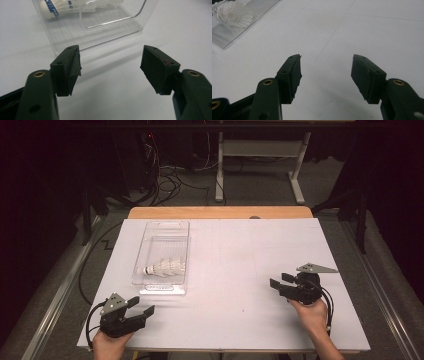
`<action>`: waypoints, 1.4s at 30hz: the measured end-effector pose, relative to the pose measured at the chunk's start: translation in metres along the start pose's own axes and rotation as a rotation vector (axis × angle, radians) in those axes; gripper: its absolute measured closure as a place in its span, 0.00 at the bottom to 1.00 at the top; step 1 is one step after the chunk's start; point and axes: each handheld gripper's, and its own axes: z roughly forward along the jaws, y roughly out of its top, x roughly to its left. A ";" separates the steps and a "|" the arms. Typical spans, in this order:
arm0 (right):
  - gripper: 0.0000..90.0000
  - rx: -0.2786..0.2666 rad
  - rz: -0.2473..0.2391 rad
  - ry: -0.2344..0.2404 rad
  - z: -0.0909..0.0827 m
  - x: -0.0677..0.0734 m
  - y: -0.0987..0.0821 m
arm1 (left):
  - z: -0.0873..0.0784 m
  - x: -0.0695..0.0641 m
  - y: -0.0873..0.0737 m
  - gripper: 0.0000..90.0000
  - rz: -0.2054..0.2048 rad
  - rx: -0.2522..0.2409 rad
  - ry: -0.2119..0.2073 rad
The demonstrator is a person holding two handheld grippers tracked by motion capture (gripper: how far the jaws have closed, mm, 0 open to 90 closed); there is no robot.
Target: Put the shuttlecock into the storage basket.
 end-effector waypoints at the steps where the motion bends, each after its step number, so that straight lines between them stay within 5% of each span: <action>1: 0.46 0.000 0.001 -0.002 -0.001 0.000 -0.001 | 0.000 0.000 0.000 0.37 0.000 0.000 0.000; 42: 0.41 -0.035 -0.019 -0.028 -0.035 -0.005 -0.036 | -0.001 0.000 0.001 0.37 -0.001 -0.009 -0.006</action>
